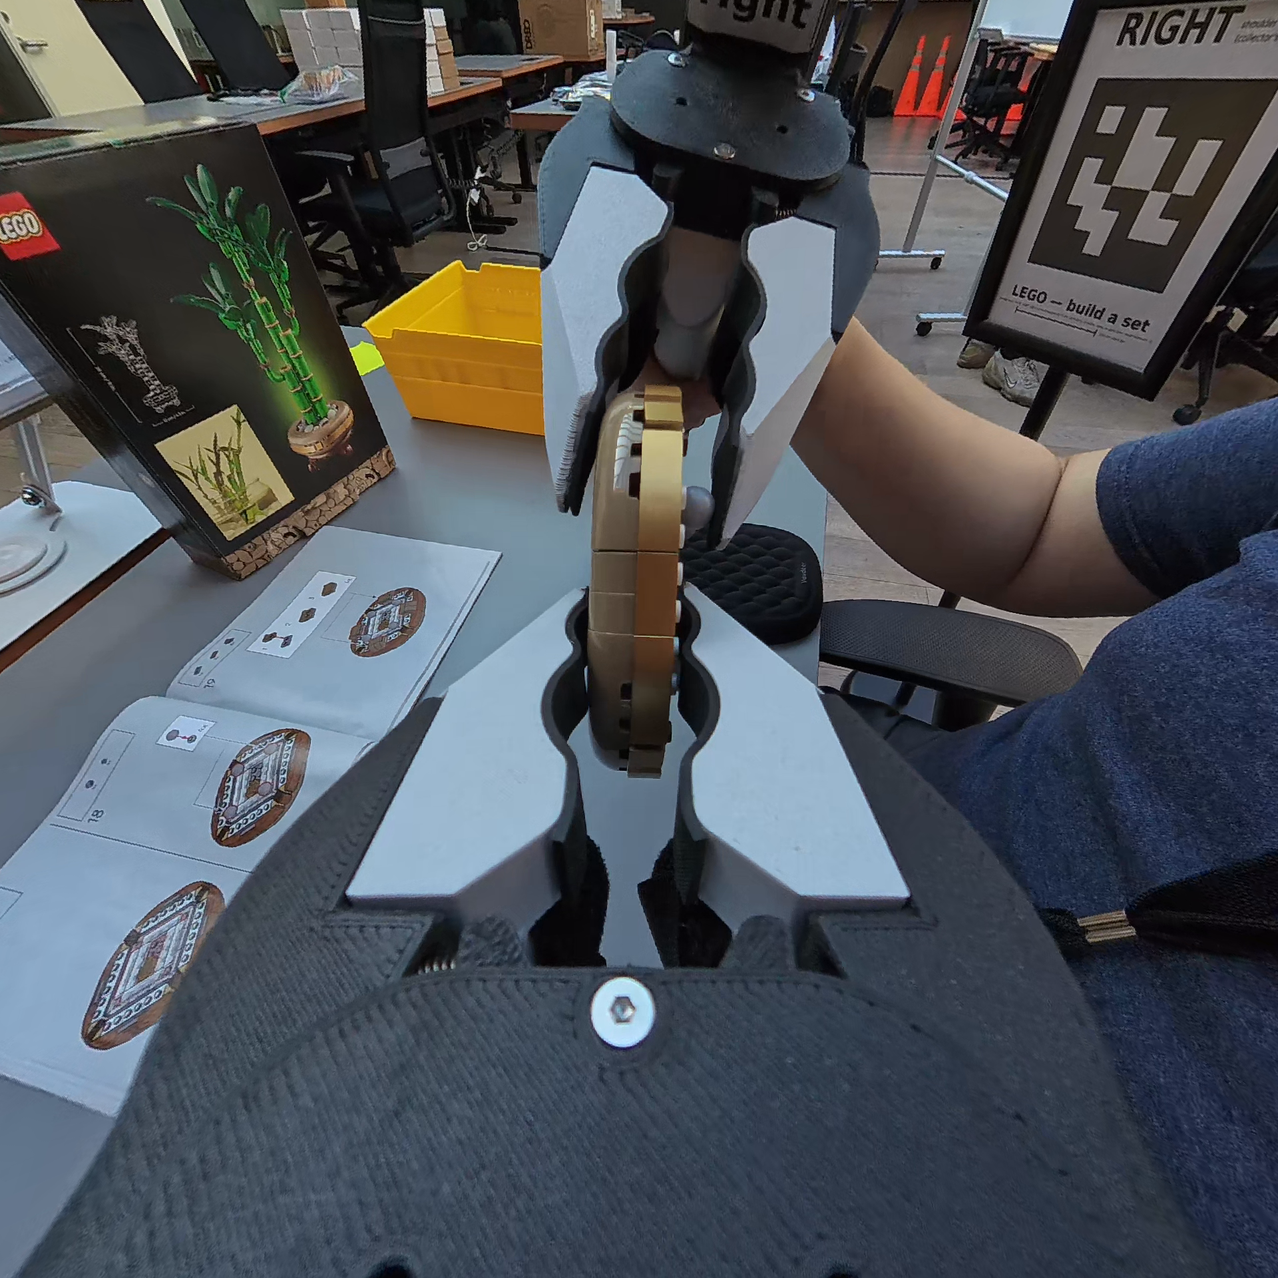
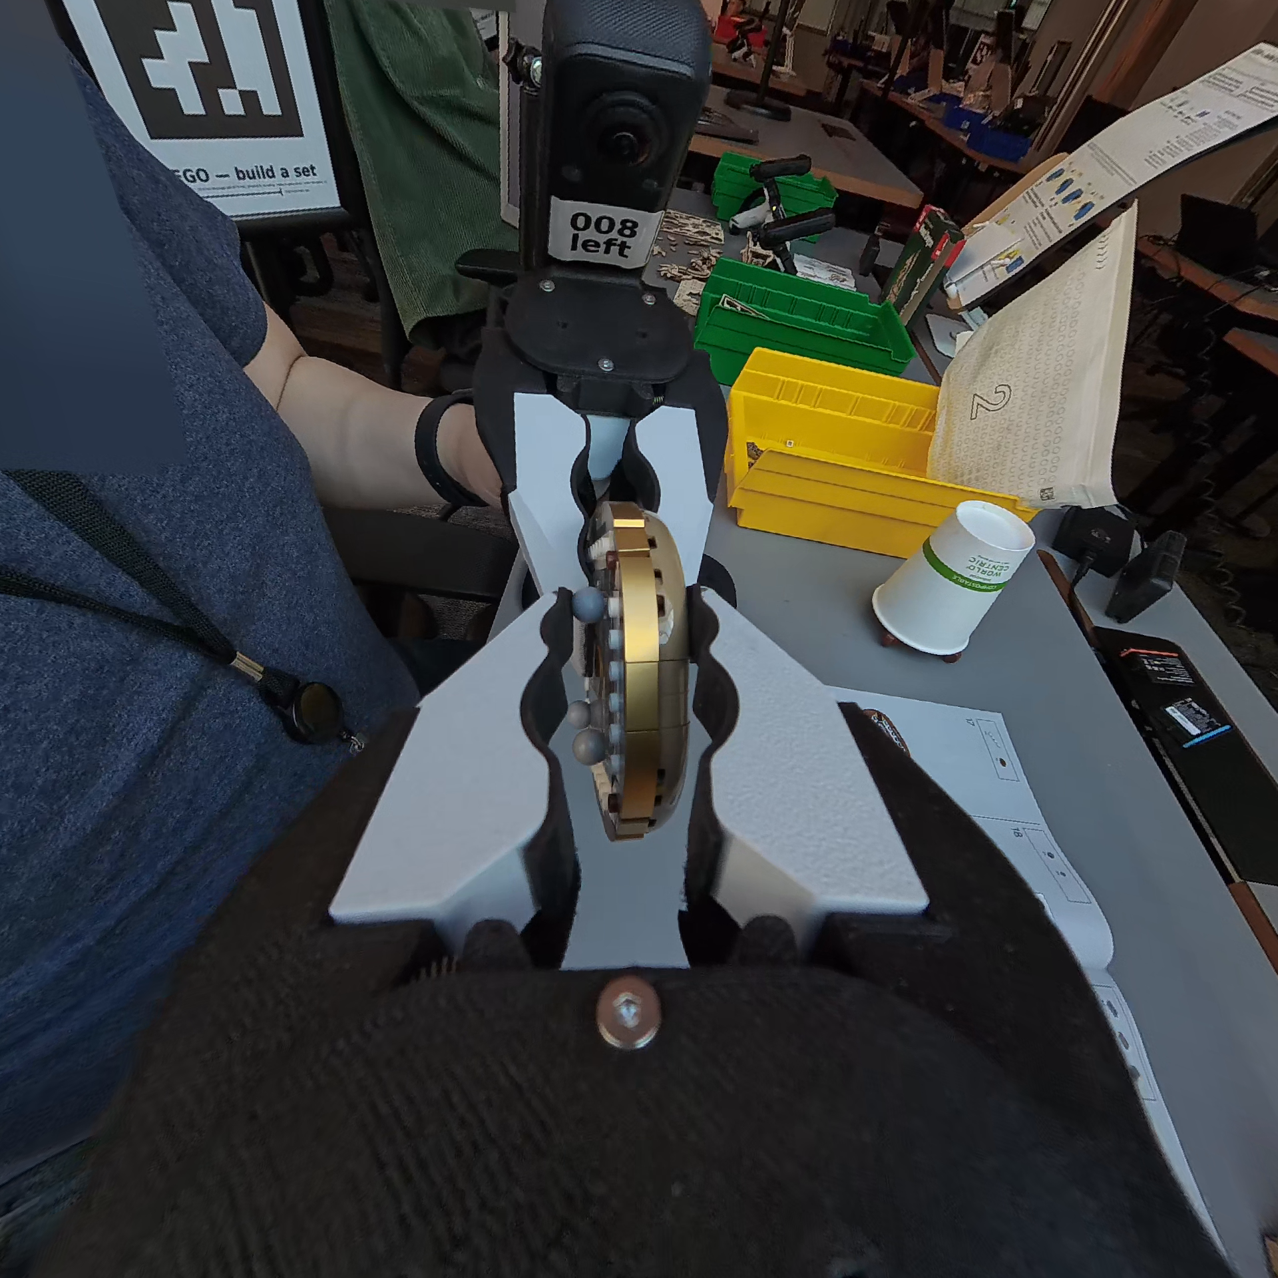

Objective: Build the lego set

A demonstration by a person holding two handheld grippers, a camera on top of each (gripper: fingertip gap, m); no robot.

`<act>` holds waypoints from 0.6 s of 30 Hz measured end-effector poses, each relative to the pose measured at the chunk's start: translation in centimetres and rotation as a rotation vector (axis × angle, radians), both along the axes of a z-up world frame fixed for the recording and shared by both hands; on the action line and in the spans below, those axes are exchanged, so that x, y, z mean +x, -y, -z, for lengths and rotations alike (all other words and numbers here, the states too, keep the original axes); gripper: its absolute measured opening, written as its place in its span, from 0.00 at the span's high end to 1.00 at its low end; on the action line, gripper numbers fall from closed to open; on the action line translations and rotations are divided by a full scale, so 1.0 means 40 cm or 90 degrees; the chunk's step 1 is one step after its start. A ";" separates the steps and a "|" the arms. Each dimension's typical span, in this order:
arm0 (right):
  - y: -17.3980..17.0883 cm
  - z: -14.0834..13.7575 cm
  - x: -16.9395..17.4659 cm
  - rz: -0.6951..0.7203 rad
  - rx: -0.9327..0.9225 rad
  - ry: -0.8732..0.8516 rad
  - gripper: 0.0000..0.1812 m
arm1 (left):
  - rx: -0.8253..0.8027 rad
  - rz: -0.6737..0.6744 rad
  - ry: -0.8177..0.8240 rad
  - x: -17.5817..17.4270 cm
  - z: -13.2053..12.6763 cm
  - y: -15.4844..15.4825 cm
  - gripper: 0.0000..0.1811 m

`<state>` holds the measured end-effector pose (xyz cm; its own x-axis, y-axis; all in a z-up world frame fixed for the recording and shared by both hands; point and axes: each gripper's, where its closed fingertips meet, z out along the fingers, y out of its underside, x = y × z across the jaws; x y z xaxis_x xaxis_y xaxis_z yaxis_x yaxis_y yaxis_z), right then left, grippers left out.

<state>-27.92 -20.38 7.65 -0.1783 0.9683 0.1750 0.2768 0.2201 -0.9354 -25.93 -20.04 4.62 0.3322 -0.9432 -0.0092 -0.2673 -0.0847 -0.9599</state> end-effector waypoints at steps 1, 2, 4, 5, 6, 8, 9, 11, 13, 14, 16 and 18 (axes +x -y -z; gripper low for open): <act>0.001 0.001 0.000 -0.002 0.002 -0.002 0.82 | 0.002 0.000 -0.002 0.000 0.001 0.000 0.89; 0.001 0.002 0.001 -0.004 0.002 -0.002 0.82 | 0.003 0.001 -0.005 0.000 0.002 0.001 0.89; 0.002 0.005 0.001 -0.005 0.003 -0.002 0.82 | 0.005 0.000 -0.010 -0.001 0.005 0.000 0.89; 0.002 0.008 0.001 -0.006 0.005 -0.002 0.82 | 0.007 -0.001 -0.014 -0.002 0.007 0.000 0.89; 0.002 0.010 0.000 -0.006 0.006 -0.001 0.82 | 0.009 -0.002 -0.018 -0.003 0.010 0.000 0.89; 0.003 0.016 0.000 -0.010 -0.006 0.001 0.82 | 0.012 -0.004 -0.025 -0.003 0.015 0.000 0.89; 0.002 0.019 0.001 -0.010 -0.016 0.005 0.82 | 0.014 -0.006 -0.028 -0.003 0.017 0.000 0.89; 0.005 0.016 0.000 -0.012 -0.017 -0.005 0.82 | 0.015 -0.006 -0.020 -0.001 0.015 0.002 0.89; 0.011 0.013 -0.003 -0.017 -0.015 -0.015 0.80 | 0.008 0.000 -0.006 0.000 0.007 0.006 0.89; 0.012 0.014 -0.005 -0.015 -0.013 -0.014 0.80 | 0.008 0.001 -0.005 0.000 0.006 0.006 0.89; 0.009 0.016 -0.008 -0.009 -0.005 -0.011 0.82 | 0.012 0.000 -0.011 0.000 0.007 0.005 0.89; 0.013 0.013 -0.007 -0.015 -0.012 -0.013 0.82 | 0.015 0.002 -0.010 0.001 0.005 0.008 0.89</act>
